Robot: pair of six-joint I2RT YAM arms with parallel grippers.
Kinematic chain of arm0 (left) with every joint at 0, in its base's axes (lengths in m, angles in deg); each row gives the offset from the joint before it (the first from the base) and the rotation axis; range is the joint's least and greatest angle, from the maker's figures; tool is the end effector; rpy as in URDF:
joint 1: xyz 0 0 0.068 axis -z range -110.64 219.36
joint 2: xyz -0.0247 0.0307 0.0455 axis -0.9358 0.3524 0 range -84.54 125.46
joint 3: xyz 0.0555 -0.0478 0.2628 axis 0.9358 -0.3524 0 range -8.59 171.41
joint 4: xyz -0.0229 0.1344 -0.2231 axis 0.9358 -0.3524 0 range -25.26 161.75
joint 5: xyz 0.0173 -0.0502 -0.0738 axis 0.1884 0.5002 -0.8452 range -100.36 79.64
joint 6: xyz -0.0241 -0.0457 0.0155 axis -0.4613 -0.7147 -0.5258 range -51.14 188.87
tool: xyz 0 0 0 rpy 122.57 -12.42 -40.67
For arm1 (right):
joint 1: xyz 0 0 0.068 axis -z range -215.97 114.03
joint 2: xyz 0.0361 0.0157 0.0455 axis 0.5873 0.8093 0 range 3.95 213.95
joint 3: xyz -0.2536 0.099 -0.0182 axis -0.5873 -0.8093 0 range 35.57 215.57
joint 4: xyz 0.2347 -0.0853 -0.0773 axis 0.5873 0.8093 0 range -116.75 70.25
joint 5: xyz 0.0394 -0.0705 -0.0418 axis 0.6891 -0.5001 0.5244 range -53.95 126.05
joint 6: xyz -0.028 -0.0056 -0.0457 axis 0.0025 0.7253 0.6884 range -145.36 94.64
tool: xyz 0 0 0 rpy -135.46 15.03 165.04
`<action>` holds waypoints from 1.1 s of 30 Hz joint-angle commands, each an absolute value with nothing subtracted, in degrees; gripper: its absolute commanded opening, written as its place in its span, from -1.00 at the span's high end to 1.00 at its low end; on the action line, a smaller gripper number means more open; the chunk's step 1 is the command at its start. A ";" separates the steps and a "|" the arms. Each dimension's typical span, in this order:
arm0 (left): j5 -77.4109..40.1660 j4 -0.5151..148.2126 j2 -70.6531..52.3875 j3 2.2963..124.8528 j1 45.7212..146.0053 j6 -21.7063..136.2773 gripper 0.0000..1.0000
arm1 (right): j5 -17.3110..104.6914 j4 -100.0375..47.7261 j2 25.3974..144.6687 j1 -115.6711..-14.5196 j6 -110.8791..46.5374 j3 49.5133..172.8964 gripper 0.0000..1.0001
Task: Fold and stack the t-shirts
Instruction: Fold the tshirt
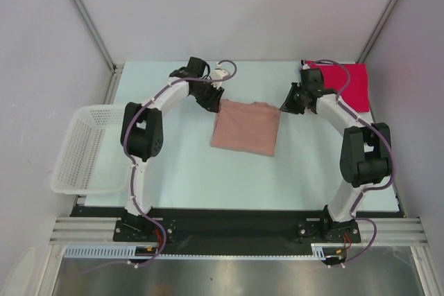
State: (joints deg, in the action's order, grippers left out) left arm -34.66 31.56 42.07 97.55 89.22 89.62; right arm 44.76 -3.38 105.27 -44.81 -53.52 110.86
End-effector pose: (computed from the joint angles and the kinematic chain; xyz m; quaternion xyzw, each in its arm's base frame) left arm 0.4467 -0.1768 0.2032 0.3782 0.8684 -0.2016 0.2493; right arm 0.3839 0.0651 0.2359 0.1310 0.9263 0.1773 0.3055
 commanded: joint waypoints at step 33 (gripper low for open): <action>-33.39 30.89 45.11 116.04 89.93 83.10 -0.47 | 45.98 -0.30 111.63 -41.59 -52.25 124.71 -0.44</action>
